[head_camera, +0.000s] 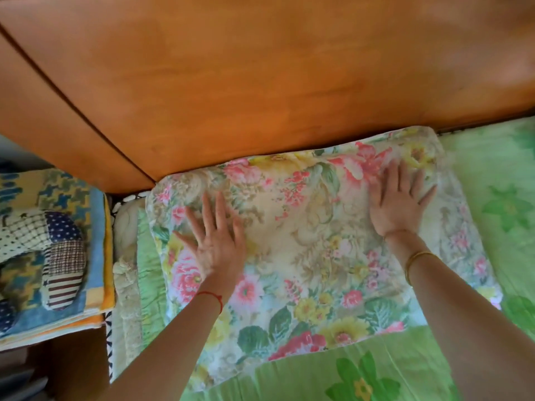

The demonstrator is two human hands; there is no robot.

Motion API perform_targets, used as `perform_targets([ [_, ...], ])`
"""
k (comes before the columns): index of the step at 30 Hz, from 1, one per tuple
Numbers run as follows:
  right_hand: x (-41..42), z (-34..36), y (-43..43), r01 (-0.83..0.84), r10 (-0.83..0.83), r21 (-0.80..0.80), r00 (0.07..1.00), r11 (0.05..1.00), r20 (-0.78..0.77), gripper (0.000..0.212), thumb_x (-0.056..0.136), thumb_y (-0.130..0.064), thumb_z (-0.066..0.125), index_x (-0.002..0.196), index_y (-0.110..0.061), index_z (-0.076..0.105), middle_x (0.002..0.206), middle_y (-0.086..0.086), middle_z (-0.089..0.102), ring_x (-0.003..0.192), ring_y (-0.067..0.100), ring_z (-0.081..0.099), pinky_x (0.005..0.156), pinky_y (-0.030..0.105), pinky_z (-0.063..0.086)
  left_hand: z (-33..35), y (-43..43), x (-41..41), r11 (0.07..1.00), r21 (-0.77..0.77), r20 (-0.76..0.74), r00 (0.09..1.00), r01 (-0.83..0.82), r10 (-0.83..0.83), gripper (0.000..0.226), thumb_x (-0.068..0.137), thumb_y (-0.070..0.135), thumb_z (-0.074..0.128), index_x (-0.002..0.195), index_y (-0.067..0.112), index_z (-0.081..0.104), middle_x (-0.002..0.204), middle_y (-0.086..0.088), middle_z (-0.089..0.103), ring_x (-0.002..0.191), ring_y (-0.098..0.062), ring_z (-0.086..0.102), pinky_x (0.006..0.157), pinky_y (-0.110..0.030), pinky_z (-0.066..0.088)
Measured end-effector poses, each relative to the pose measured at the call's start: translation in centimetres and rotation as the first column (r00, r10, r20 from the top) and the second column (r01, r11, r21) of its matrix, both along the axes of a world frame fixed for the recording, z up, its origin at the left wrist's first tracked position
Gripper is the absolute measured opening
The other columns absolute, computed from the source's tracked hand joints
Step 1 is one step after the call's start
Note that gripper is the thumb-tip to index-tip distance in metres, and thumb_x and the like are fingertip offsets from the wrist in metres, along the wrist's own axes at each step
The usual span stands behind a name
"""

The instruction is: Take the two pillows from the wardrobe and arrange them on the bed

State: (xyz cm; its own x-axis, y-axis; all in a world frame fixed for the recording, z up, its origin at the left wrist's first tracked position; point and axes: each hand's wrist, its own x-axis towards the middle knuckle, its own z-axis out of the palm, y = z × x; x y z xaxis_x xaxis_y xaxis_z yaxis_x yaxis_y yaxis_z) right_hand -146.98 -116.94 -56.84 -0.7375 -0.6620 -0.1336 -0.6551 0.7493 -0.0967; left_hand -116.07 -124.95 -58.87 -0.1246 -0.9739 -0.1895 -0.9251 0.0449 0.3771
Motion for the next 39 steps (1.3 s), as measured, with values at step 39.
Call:
perform_targets([
  [39, 8.3, 5.8, 15.0, 0.35, -0.403, 0.199, 0.795, 0.915, 0.453, 0.073, 0.096, -0.011, 0.046, 0.158, -0.023, 0.009, 0.165, 0.003, 0.009, 0.149, 0.033, 0.018, 0.118, 0.045, 0.023, 1.0, 9.5, 9.7, 0.907, -0.008, 0.062, 0.905, 0.422, -0.421, 0.059, 0.107, 0.035, 0.027, 0.161, 0.017, 0.008, 0.169, -0.005, 0.003, 0.156, -0.032, -0.001, 0.126, -0.051, 0.006],
])
